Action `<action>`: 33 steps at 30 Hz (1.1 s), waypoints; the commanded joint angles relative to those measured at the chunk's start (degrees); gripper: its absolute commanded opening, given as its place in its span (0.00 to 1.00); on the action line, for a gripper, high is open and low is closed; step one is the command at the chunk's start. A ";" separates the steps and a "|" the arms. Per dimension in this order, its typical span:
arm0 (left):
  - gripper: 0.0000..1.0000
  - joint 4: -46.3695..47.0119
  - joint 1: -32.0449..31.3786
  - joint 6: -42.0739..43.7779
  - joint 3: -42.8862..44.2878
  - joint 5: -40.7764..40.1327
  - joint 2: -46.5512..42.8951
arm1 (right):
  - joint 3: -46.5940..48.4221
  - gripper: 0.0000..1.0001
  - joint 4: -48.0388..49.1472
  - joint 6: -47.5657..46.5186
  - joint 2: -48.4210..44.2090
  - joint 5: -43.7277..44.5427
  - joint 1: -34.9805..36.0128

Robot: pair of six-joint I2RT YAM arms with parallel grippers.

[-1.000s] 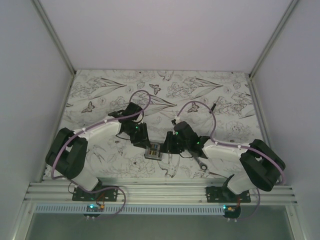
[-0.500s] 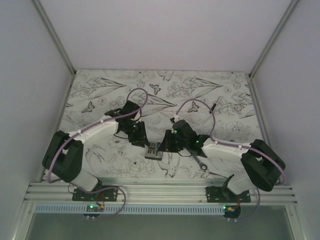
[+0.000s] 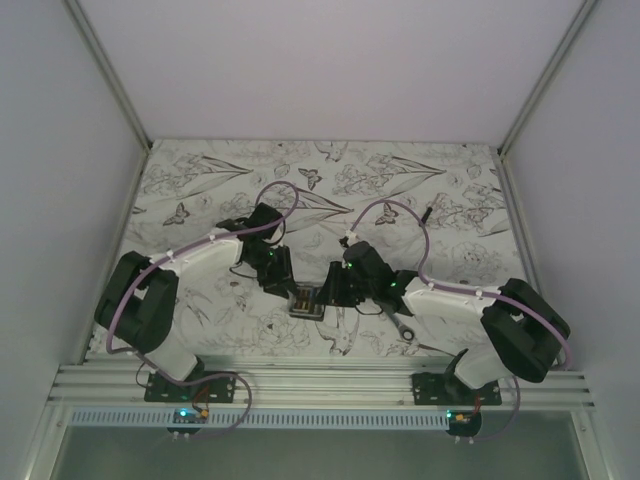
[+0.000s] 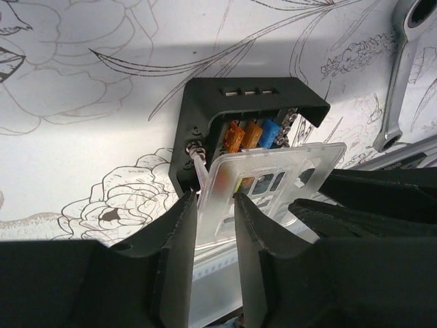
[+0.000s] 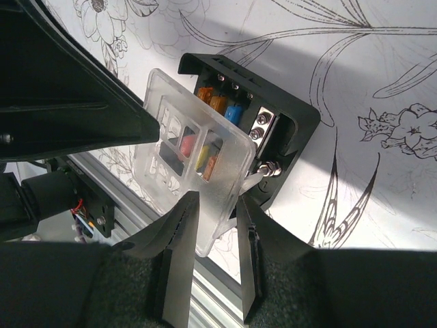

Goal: Snap on the fuse box
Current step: Close the fuse box cover on the fuse box base.

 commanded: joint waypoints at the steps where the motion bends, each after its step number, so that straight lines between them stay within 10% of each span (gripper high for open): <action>1: 0.30 1.28 -0.18 -0.79 2.33 4.50 1.40 | 1.44 0.32 4.98 1.88 0.80 -1.17 1.33; 33: 0.30 2.58 -1.80 -0.91 3.32 2.38 3.80 | 1.43 0.33 4.21 0.67 1.15 2.08 1.24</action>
